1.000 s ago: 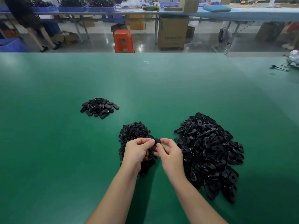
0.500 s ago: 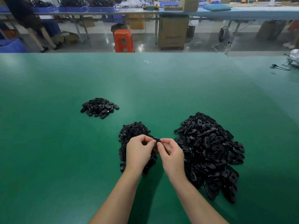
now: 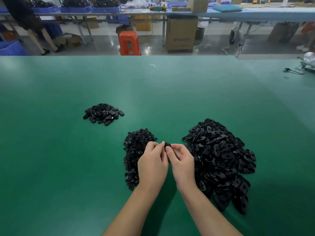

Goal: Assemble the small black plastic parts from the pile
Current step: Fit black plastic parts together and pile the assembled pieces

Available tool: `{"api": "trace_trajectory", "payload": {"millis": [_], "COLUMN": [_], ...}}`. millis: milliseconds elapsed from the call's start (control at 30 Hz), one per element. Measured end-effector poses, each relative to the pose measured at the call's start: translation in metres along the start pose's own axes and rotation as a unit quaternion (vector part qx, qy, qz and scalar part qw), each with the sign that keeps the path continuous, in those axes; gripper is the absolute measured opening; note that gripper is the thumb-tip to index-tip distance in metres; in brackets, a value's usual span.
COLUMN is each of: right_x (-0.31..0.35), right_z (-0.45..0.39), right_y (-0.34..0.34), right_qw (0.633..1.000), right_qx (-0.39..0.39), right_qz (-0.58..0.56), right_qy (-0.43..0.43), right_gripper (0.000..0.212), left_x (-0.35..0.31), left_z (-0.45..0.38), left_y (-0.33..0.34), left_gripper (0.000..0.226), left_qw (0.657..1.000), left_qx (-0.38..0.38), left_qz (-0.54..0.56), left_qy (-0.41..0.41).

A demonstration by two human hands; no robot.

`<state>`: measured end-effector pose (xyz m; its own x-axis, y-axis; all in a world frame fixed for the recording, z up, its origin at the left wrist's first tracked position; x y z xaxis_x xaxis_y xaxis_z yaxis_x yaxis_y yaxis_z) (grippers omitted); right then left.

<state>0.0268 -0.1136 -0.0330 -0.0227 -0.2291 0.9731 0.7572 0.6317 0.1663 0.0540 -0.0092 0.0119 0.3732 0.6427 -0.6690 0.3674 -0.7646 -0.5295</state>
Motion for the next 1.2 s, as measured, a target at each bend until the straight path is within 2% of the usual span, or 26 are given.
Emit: {"api": "trace_trajectory", "payload": {"millis": [233,367,467,600,667,1033,1200], "right_x": [0.009,0.011,0.013,0.017,0.019,0.018,0.016], "right_z": [-0.009,-0.006,-0.004,-0.007,-0.007,-0.008,-0.008], "right_y": [0.007,0.008,0.009,0.008,0.008,0.005,0.002], "right_qw": [0.988,0.985,0.986,0.989,0.991,0.992,0.989], "right_qx": [0.004,0.024,0.041,0.061,0.072,0.101,0.116], "right_qz": [-0.122,-0.127,-0.126,-0.102,-0.087,-0.019,-0.025], "right_qy": [0.099,0.111,0.105,0.085,0.077,0.067,0.091], "right_gripper": [0.017,0.013,0.013,0.014,0.016,0.015,0.014], "left_x": [0.006,0.013,0.017,0.028,0.031,0.038,0.038], "left_z": [0.007,0.0,-0.007,-0.015,-0.018,-0.02,-0.018], "left_y": [0.003,0.002,0.001,0.007,0.007,0.006,0.008], "left_gripper": [0.032,0.02,0.022,0.015,0.014,0.009,0.007], "left_qw": [0.997,0.987,0.977,0.952,0.942,0.937,0.952], "left_qx": [-0.03,-0.023,-0.014,0.076,0.096,0.138,0.138], "left_qz": [0.029,0.143,0.165,0.203,0.215,0.195,0.146], "left_qy": [0.065,-0.072,-0.136,-0.218,-0.239,-0.257,-0.231]}}
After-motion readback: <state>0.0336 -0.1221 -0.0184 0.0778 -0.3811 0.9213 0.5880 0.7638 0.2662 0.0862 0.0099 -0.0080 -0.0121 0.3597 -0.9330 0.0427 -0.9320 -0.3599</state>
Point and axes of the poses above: each hand's wrist, its own z-axis away from the middle knuckle, its own y-axis out of the palm, x = y × z, the point moved 4 cm from there along -z, towards the middle knuckle, and after that the axes turned 15 degrees about -x, right-handed, at the moved point
